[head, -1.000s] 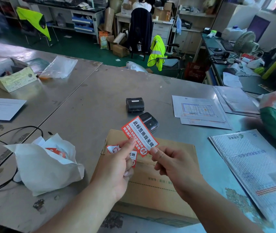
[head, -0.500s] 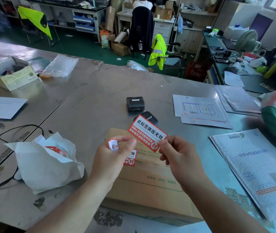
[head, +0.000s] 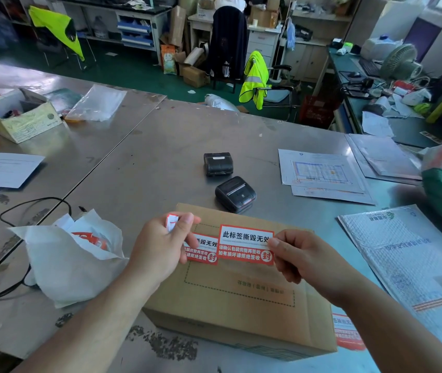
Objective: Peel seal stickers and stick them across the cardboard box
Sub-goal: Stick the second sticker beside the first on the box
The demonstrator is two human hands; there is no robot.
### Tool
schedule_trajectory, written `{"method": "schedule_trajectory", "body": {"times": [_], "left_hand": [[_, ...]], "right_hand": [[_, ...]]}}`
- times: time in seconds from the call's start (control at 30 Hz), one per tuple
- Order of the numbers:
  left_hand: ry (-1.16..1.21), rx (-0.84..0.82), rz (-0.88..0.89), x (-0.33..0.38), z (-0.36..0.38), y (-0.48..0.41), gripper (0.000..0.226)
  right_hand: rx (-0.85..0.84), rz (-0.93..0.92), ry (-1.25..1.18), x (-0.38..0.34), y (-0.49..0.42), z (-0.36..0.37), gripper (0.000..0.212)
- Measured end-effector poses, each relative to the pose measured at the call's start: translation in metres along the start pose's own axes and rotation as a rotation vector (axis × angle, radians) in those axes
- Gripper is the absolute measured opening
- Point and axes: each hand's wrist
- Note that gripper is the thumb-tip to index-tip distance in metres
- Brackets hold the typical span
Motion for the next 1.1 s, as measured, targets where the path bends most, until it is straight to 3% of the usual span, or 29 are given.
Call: {"method": "schedule_trajectory", "body": {"times": [0.1, 0.33, 0.47, 0.77, 0.93, 1.1], "left_hand": [[-0.157, -0.06, -0.086, 0.001, 0.001, 0.001, 0.036], [-0.229, -0.223, -0.181, 0.015, 0.012, 0.002, 0.053], [-0.167, -0.282, -0.18, 0.016, 0.015, -0.003, 0.029], [-0.197, -0.269, -0.134, 0.033, 0.022, -0.018, 0.033], [-0.32, -0.266, -0.099, 0.033, 0.024, -0.022, 0.032], [-0.572, -0.271, -0.045, 0.024, 0.029, -0.019, 0.034]], "right_hand": [[-0.013, 0.014, -0.01, 0.002, 0.0, -0.001, 0.03], [-0.01, 0.011, -0.022, 0.004, -0.002, -0.002, 0.03], [0.003, 0.016, -0.015, 0.003, -0.002, -0.002, 0.03], [0.093, 0.107, 0.007, -0.012, -0.01, -0.004, 0.034], [0.104, 0.163, 0.089, -0.014, -0.014, -0.005, 0.031], [0.119, 0.213, 0.341, -0.008, -0.016, 0.002, 0.035]]}}
Point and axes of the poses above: each hand's wrist, its own y-axis away from the middle knuckle, its own z-axis out of the palm, x = y × z, and after that the axes turned 7 degrees about y, right-handed
